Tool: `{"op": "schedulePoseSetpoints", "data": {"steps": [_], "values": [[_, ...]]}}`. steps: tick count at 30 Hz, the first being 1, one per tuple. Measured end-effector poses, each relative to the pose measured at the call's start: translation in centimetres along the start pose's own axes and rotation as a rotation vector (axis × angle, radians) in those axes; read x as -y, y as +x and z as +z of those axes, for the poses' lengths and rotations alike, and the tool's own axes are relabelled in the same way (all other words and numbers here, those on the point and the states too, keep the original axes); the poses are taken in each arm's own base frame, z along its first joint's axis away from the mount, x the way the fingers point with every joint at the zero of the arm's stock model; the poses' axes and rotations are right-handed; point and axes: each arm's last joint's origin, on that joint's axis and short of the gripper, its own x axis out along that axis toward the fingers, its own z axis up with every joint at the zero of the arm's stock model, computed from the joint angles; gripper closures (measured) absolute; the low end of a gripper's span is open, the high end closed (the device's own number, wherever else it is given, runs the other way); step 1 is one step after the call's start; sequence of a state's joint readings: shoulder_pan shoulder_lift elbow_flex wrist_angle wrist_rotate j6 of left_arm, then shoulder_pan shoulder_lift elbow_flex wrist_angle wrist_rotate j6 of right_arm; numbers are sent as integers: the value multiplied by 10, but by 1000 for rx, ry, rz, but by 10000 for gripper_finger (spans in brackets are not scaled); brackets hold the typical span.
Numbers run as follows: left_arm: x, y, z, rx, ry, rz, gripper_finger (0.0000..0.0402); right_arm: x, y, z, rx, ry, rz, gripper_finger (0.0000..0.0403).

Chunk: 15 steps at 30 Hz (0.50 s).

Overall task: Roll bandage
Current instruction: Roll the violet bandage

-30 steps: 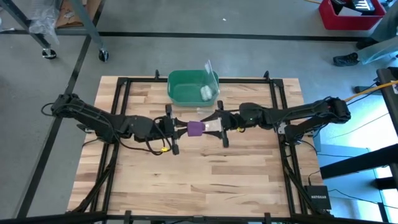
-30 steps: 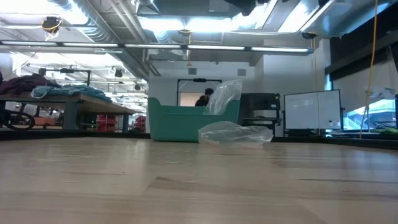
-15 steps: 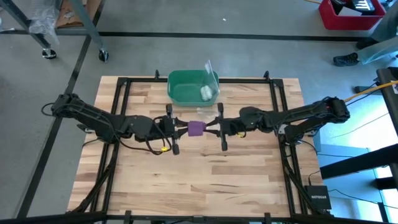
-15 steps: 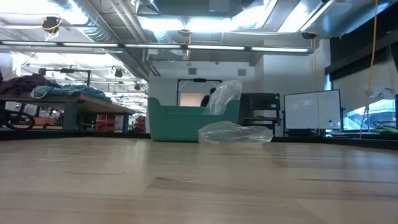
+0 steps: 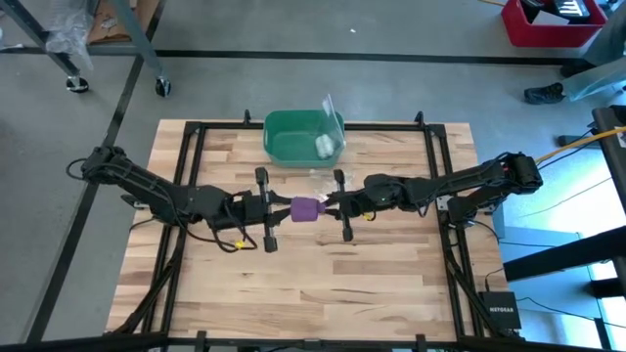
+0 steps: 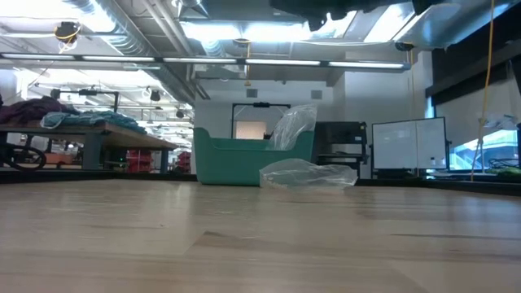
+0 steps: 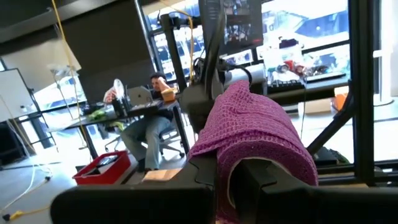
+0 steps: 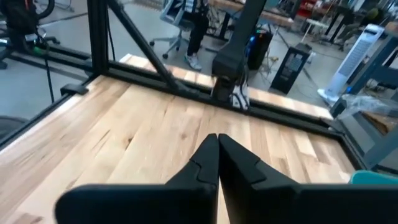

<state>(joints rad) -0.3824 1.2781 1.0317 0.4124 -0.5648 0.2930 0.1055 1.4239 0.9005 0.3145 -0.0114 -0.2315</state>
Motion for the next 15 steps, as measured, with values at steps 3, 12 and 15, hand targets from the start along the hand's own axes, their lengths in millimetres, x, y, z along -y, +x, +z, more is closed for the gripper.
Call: {"op": "schedulePoseSetpoints", "data": {"steps": [3,12,15], "values": [[1,-1,0,-6,4,-6,386,0,-1,1,0,3,0,397],[4,-3,1,-5,-20,-22,386,8,-34,35,1,78,0,320],[3,-2,0,3,-31,-48,386,9,-37,38,21,78,-3,260]]}}
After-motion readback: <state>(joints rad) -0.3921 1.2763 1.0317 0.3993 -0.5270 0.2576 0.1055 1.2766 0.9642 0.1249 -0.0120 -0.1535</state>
